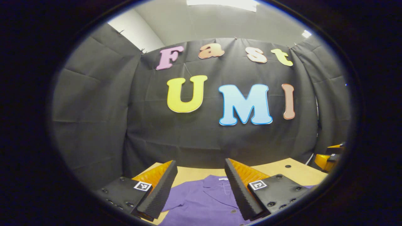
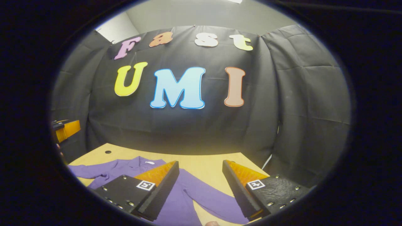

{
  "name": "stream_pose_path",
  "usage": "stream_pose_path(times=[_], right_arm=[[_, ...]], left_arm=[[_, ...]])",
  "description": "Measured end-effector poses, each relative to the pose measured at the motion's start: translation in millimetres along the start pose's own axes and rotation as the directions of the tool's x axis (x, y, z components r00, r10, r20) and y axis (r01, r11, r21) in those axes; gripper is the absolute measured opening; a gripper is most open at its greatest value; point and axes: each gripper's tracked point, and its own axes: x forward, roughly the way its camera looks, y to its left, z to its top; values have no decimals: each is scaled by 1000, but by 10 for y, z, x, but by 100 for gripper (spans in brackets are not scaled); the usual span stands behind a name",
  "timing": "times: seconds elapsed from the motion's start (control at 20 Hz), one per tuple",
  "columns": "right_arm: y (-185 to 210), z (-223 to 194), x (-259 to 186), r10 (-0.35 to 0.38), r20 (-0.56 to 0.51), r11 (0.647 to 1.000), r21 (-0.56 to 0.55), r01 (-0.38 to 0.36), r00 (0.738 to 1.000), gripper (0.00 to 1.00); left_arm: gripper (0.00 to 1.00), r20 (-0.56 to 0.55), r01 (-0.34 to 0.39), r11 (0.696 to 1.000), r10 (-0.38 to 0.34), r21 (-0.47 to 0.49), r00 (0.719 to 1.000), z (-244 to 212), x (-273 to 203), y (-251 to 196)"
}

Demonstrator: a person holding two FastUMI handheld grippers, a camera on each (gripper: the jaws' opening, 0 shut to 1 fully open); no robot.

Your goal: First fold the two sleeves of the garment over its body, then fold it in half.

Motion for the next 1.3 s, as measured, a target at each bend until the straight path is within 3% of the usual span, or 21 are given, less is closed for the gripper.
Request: stream_pose_path(times=[0.3,0.6,0.85,1.3], right_arm=[[-103,-152,21,-60,-52,998,27,62,997,91],[-546,-553,-12,-181,-151,980,53,191,972,91],[-946,-1153,-153,-272,-299,951,62,303,915,91],[-1291,-2008,-229,-331,-500,897,97,432,800,92]], left_arm=[[94,10,33,999,-33,1,999,7,119,28],[94,-8,46,999,-46,-10,999,-112,206,50],[94,-18,40,999,-40,-6,999,-170,238,101],[94,-41,18,1000,-18,0,999,-281,261,170]])
